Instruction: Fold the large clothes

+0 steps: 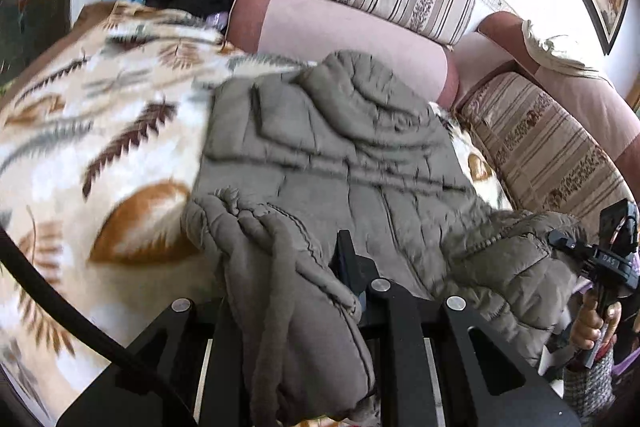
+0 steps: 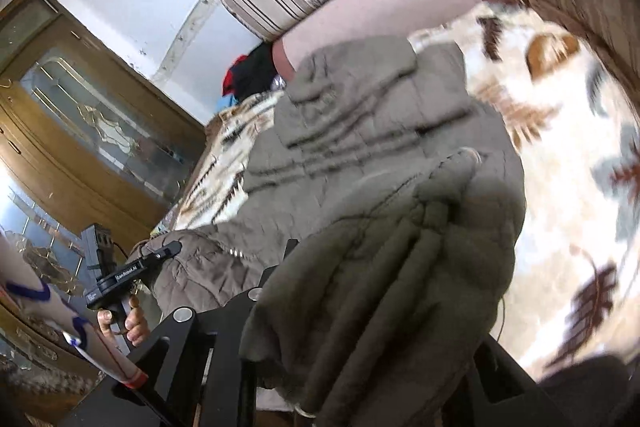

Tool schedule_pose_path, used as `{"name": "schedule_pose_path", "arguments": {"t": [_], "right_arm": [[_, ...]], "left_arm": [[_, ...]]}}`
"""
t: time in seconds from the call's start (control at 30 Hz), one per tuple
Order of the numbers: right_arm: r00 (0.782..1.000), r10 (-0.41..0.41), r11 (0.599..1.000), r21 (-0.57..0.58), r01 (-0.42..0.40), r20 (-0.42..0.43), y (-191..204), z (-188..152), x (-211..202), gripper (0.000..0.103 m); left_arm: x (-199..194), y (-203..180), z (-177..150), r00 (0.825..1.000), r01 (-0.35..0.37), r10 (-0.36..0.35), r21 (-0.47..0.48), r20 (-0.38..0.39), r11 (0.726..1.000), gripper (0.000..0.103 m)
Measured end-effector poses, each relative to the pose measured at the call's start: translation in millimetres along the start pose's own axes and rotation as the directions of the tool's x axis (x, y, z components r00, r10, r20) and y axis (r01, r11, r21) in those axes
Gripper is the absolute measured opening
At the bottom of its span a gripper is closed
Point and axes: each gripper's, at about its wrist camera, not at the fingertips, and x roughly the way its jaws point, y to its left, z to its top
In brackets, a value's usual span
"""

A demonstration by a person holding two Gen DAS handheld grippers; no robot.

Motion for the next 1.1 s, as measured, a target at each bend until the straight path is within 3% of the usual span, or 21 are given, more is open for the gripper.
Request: {"name": "schedule_pose_path", "arguments": {"t": [0.37, 0.57, 0.67, 0.9, 1.1], "right_arm": [[0.993, -0.081, 0.996, -0.035, 0.084, 0.083, 26, 122, 40, 0.020], [0.982, -0.166, 0.986, 0.026, 0.165, 0.092, 3, 198, 85, 0.021], [0.974, -0.208, 0.976, 0.084, 0.201, 0.085, -21, 229, 110, 0.021], [0.943, -0.330, 0.933, 0.163, 0.320, 0.033, -76, 272, 171, 0.022], [0.920, -0.391, 0.906, 0.171, 0.387, -0.012, -106, 284, 220, 0.022]], "left_arm": [[45, -1, 122, 0.993, -0.113, 0.113, 0.000, 0.027, 0.994, 0.018], [93, 12, 202, 0.988, -0.152, 0.151, -0.065, -0.021, 0.986, 0.018], [129, 11, 235, 0.976, -0.215, 0.212, -0.065, -0.049, 0.975, 0.018], [218, 19, 267, 0.936, -0.343, 0.337, -0.051, -0.103, 0.938, 0.019], [273, 29, 258, 0.902, -0.420, 0.413, -0.030, -0.128, 0.907, 0.022]]}}
